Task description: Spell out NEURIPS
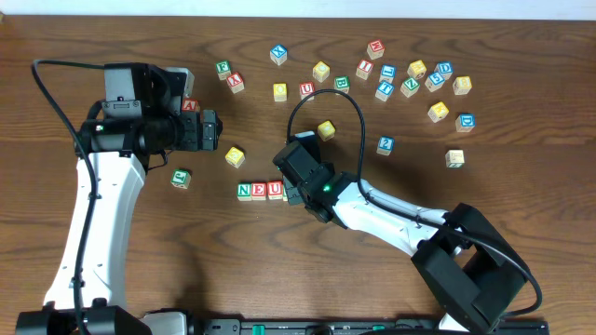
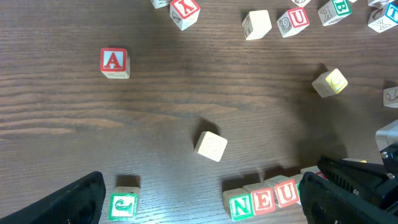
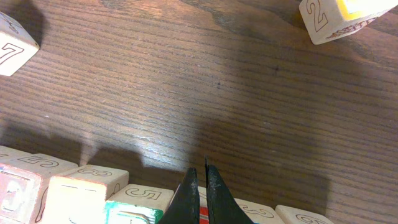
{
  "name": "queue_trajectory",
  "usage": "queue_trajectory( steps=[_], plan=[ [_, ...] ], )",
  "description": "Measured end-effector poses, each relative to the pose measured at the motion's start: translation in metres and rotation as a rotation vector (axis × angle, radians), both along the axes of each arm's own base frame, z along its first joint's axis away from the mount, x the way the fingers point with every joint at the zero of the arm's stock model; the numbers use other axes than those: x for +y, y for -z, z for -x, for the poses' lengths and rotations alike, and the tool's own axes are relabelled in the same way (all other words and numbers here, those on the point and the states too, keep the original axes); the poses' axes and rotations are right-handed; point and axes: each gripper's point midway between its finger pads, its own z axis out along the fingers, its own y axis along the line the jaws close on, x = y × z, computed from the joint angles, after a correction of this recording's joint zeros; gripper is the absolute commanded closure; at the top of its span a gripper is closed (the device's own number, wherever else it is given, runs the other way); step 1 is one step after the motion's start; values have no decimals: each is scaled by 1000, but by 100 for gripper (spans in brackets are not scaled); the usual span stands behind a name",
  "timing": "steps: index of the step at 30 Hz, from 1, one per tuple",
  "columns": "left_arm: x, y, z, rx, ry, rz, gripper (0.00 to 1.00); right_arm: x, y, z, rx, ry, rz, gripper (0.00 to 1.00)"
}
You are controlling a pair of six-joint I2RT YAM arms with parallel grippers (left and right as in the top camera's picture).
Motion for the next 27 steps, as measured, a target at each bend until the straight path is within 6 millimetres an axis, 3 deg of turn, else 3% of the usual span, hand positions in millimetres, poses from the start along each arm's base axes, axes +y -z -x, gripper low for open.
queue_trajectory(
  steps=[27],
  plan=[
    [0,0,0,0,0,0,2,-3,3,3,16,9,9,99]
  ],
)
